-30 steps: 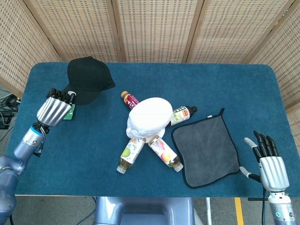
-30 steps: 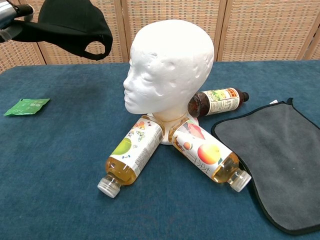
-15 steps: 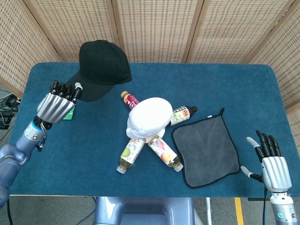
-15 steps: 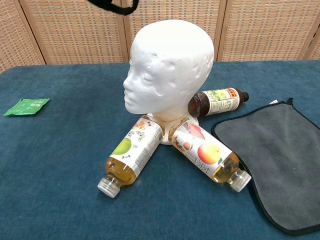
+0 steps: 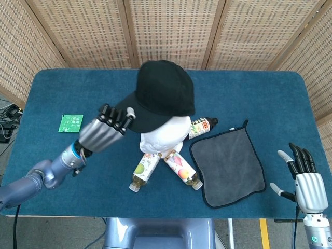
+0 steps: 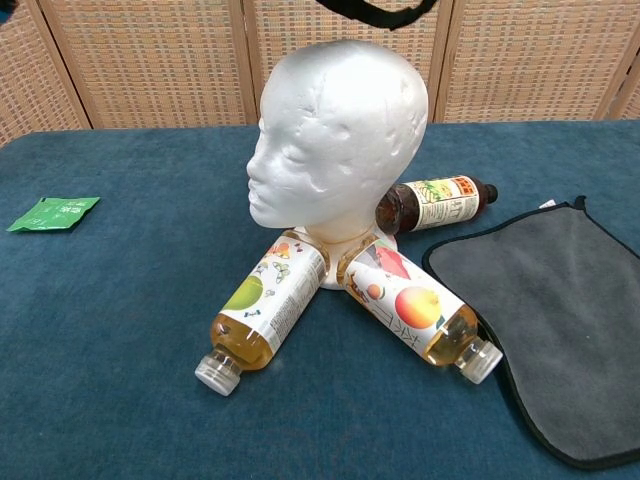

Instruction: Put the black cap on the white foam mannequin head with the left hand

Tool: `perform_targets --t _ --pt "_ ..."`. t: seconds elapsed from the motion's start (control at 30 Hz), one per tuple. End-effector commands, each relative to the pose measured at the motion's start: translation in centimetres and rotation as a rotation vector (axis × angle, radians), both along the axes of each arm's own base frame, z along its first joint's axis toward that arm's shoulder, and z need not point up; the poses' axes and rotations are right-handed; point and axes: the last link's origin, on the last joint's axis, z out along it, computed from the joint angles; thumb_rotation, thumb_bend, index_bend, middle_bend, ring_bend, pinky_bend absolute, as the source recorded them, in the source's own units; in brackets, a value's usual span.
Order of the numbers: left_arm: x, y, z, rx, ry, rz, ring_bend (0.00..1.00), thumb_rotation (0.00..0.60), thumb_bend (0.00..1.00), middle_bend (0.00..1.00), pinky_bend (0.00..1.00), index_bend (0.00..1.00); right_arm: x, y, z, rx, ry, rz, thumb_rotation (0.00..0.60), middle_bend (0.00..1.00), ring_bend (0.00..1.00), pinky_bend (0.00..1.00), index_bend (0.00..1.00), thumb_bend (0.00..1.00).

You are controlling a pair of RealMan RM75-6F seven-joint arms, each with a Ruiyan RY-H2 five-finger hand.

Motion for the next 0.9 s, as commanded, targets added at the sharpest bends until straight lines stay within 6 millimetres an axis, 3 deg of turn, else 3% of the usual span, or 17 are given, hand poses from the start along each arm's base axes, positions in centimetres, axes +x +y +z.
perform_targets --t 0.03,0.3,0.9 --pt "1.9 -1.2 -1.5 -0.024 0.055 -0.048 0.79 0.600 0.56 0.69 0.72 0.80 -0.1 0.0 0.2 -0.004 -0.005 -0.001 0.600 0.00 0.00 0.00 0.21 0.06" --pt "1.5 -2.2 -3.0 -0.053 0.130 -0.061 0.79 0.600 0.55 0.69 0.72 0.80 -0.1 0.0 0.2 -0.004 -0.007 0.001 0.600 0.00 0.00 0.00 0.21 0.06" --pt "-1.0 -2.4 -3.1 -0.069 0.183 -0.055 0.79 0.600 0.50 0.69 0.72 0.79 0.0 0.0 0.0 0.000 0.000 -0.001 0.600 0.00 0.00 0.00 0.21 0.06"
